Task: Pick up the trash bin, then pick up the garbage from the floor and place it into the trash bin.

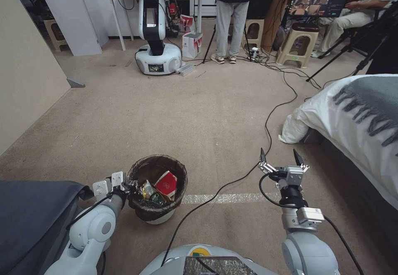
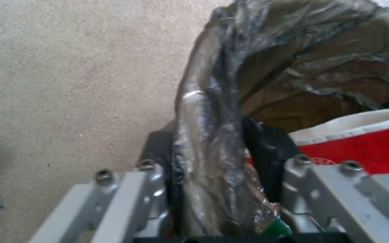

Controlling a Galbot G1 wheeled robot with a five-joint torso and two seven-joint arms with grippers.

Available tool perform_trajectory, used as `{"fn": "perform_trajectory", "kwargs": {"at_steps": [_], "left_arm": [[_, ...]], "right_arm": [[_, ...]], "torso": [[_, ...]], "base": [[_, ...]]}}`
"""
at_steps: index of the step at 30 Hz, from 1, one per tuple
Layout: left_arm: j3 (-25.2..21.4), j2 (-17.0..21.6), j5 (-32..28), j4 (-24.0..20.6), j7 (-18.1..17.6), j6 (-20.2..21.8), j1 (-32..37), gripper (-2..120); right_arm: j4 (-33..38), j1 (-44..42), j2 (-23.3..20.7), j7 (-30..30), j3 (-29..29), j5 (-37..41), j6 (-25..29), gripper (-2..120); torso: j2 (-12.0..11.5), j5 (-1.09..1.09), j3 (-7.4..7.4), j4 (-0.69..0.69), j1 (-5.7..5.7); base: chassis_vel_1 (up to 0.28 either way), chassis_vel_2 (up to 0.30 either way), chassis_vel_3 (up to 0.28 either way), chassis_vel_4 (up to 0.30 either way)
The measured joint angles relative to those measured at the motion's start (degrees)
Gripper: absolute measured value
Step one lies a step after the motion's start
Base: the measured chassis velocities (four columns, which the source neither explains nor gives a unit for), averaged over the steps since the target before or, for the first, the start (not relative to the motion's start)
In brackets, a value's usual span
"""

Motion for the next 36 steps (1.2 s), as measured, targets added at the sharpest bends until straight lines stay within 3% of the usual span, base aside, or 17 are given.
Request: {"fn": "perform_trajectory", "kwargs": {"at_steps": [3,6,8,16,27,32,33,35,36], "left_arm": [[-0.5,0.0,0.0,0.0,0.6,0.0,-0.2,54],[-0.7,0.0,0.0,0.0,1.0,0.0,-0.3,59],[-1.1,0.1,0.0,-0.3,1.2,0.0,-0.5,70],[-3.0,0.1,0.0,-1.1,2.2,0.0,-0.7,98],[-5.4,1.0,-0.1,-2.4,2.7,-0.5,-1.5,100],[-6.4,1.3,8.2,-2.6,6.6,-6.7,-1.0,100],[-6.7,1.4,11.4,-2.6,8.3,-9.1,-0.6,100],[-7.6,0.6,18.5,-3.2,11.9,-20.3,0.9,100],[-7.6,0.6,18.5,-3.2,11.9,-20.3,0.9,100]], "right_arm": [[0.0,0.0,0.0,0.0,0.1,0.0,0.0,100],[0.0,0.0,0.0,0.0,0.1,0.0,0.0,100],[0.0,0.1,0.0,0.0,0.1,0.0,0.0,100],[0.0,0.3,-0.1,0.2,-0.1,0.1,-0.3,100],[-0.1,1.7,-1.2,1.0,-0.5,1.0,-1.5,100],[-0.1,1.9,-1.2,1.2,-0.5,1.5,-2.0,100],[-0.1,2.0,-1.2,1.3,-0.4,1.7,-2.0,100],[-0.1,1.9,-1.3,1.3,-0.3,2.1,-2.1,100],[-0.1,1.9,-1.3,1.3,-0.3,2.1,-2.1,100]], "torso": [[0.0,0.0,0.0,0.0,0.0],[0.0,0.0,0.0,0.0,0.0],[0.0,0.0,0.0,0.0,0.0],[0.0,0.0,0.0,0.0,0.0],[0.0,0.0,0.0,0.0,0.0],[0.0,0.0,0.0,0.0,0.0],[0.0,0.0,0.0,0.0,0.0],[0.0,0.0,0.0,-0.01,0.0],[0.0,0.0,0.0,-0.01,0.0]], "base": [[0.0,0.0,0.0,0.0],[0.0,0.0,0.0,0.0],[0.0,0.0,0.0,0.0],[0.0,0.0,0.0,0.0],[0.0,0.0,0.0,0.0],[0.0,0.0,0.0,0.0],[0.0,0.0,0.0,0.0],[0.0,0.0,0.0,0.0],[0.0,0.0,0.0,0.0]]}}
